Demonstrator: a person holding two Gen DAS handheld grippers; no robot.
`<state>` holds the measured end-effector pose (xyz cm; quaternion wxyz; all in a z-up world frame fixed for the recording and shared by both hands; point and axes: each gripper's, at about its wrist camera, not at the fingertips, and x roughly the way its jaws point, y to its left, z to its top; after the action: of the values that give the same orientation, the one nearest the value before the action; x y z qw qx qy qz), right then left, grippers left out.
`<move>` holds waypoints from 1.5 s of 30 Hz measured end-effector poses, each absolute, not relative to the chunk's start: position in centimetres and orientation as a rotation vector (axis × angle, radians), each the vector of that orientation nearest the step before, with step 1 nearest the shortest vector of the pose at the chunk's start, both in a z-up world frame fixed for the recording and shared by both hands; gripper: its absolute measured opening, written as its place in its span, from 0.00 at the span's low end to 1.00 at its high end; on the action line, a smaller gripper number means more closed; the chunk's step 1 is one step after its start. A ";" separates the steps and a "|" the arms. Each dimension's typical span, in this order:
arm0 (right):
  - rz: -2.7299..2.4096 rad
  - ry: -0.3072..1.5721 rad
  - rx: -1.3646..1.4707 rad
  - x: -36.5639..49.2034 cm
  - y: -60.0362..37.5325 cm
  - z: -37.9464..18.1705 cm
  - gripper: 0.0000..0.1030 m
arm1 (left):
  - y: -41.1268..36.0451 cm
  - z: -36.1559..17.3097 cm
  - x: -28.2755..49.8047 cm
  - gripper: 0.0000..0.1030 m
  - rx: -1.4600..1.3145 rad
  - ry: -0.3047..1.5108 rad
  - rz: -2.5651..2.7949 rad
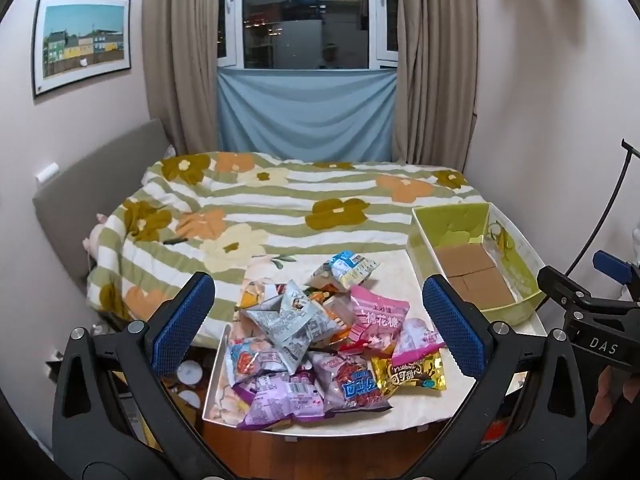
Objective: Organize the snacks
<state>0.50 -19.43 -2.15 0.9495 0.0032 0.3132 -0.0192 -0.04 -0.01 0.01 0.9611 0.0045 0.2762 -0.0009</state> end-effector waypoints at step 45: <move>-0.034 0.646 0.009 1.0 -19.3 -2.3 1.00 | -1.1 0.5 1.0 1.00 0.010 0.568 -0.006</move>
<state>1.05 -19.32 -2.34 0.9481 0.0045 0.3175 -0.0169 1.02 -1.13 0.51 0.9599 0.0050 0.2804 -0.0031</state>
